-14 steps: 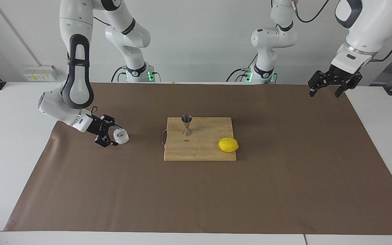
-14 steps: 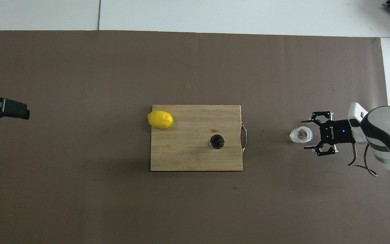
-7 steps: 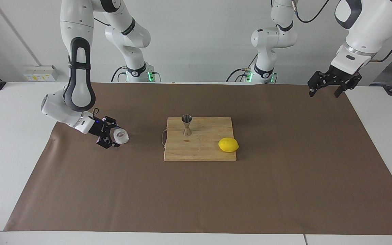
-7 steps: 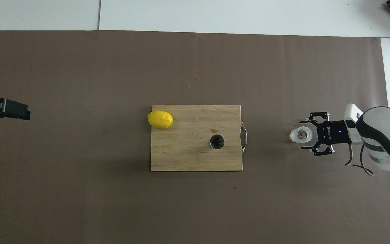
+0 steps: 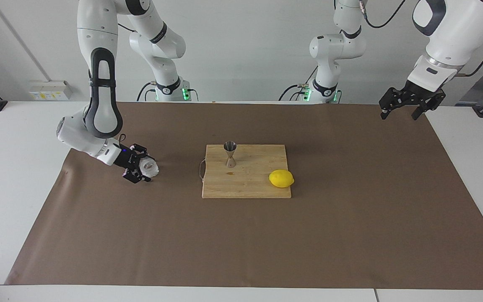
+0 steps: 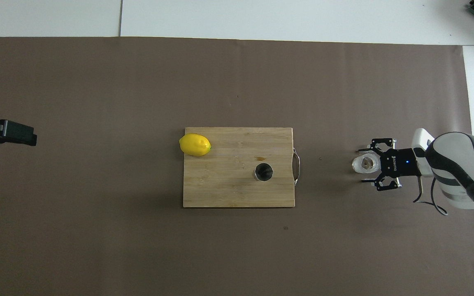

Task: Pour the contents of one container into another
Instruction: 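Close the right gripper around the small white cup, then lift the white cup with the right gripper over the metal cup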

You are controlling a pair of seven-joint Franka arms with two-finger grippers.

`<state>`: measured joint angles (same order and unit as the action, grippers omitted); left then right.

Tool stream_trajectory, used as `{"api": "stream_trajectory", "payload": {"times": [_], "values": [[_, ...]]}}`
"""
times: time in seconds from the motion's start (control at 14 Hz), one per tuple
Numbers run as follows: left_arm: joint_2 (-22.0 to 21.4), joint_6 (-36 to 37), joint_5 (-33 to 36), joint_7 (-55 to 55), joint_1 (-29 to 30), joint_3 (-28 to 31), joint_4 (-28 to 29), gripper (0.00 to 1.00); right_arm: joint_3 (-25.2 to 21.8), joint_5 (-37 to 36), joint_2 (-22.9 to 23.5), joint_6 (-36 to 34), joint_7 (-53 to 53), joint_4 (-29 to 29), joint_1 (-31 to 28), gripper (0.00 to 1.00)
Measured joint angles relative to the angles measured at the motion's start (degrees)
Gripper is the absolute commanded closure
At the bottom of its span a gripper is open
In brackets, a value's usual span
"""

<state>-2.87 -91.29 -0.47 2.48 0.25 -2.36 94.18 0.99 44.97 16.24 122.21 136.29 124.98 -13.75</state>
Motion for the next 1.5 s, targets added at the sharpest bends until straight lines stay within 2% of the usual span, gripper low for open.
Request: {"api": "stream_trajectory", "payload": {"times": [0.29,0.57,0.93,1.5], "values": [[0.0,0.0,0.0,0.0,0.0,0.0,0.0,0.0,0.0,0.0,-0.3,0.0,0.0,0.3,0.0,0.33],[0.0,0.0,0.0,0.0,0.0,0.0,0.0,0.0,0.0,0.2,-1.0,0.0,0.0,0.4,0.1,0.48],[0.0,0.0,0.0,0.0,0.0,0.0,0.0,0.0,0.0,0.8,-1.4,0.3,-0.6,0.4,1.1,0.48],[0.0,0.0,0.0,0.0,0.0,0.0,0.0,0.0,0.2,1.0,-8.7,2.9,-18.7,0.0,11.6,0.5]]}}
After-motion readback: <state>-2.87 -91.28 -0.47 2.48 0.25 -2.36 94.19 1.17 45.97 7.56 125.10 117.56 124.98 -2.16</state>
